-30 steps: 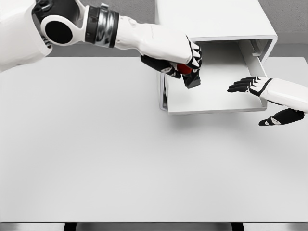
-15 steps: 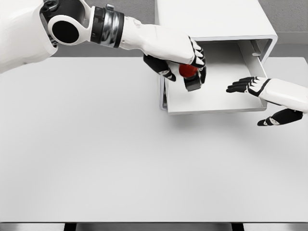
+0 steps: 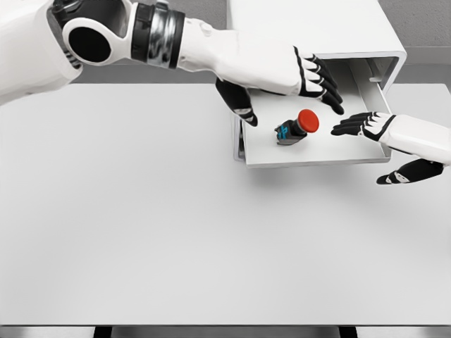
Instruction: Slide open multi-storey tabletop storage cabinets and put open load switch and slide close multi-storey tabletop storage cabinets
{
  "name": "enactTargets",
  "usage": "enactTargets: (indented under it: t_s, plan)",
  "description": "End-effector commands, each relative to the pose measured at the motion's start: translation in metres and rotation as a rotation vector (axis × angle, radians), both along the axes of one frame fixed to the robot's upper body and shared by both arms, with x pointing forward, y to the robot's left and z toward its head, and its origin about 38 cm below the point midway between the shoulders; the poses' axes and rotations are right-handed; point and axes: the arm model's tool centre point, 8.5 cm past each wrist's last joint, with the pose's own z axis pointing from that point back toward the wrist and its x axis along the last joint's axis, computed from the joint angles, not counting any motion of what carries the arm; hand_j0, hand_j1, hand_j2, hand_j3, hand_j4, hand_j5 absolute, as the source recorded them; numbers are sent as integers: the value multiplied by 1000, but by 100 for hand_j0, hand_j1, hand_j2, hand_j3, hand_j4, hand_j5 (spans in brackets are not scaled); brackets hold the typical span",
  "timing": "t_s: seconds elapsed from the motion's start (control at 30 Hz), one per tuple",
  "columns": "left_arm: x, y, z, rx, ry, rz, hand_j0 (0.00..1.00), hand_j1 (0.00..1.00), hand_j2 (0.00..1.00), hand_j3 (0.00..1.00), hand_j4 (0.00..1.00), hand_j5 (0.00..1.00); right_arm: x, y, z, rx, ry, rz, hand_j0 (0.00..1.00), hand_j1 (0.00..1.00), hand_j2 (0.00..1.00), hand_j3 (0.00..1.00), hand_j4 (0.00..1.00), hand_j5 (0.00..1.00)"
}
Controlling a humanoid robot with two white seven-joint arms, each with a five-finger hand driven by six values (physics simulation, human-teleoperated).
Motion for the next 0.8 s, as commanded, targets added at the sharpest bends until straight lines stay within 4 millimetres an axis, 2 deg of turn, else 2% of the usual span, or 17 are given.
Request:
enactTargets:
  t_s: [0.0, 0.13, 0.2, 0.3, 0.4, 0.5, 0.6, 0.73, 0.77]
  plan:
    - [-6, 0, 8, -23, -2, -15, 100, 100, 100, 100, 100, 100, 3, -9, 20, -1, -47, -25, 100, 100, 100, 100, 100, 100]
    - [-8, 5, 19, -74, -13, -13, 100, 100, 100, 100, 100, 100, 2, -9, 21, -3, -51, -25, 100, 100, 100, 100, 100, 100]
    - [-6, 15, 25, -97, -16, 6, 100, 100, 100, 100, 100, 100, 2, -9, 21, -1, -50, -24, 100, 100, 100, 100, 100, 100]
    - [-8, 37, 22, -137, 13, 31, 100, 100, 100, 100, 100, 100, 2, -7, 19, 5, -49, -21, 100, 100, 100, 100, 100, 100]
    - [-11, 71, 27, -204, 13, 77, 100, 100, 100, 100, 100, 100, 2, -6, 18, 7, -47, -19, 100, 100, 100, 100, 100, 100]
    - [-18, 86, 25, -250, 23, 89, 100, 100, 100, 100, 100, 100, 2, -5, 18, 10, -46, -16, 100, 100, 100, 100, 100, 100]
    - [-17, 102, 12, -275, 53, 123, 100, 100, 100, 100, 100, 100, 2, -3, 15, 19, -41, -13, 100, 100, 100, 100, 100, 100]
    - [-12, 164, -20, -388, 145, 280, 100, 100, 100, 100, 100, 100, 5, 9, 2, 51, -18, 9, 100, 100, 100, 100, 100, 100]
    - [-12, 173, -27, -387, 156, 305, 100, 100, 100, 100, 100, 100, 5, 12, 0, 57, -15, 14, 100, 100, 100, 100, 100, 100]
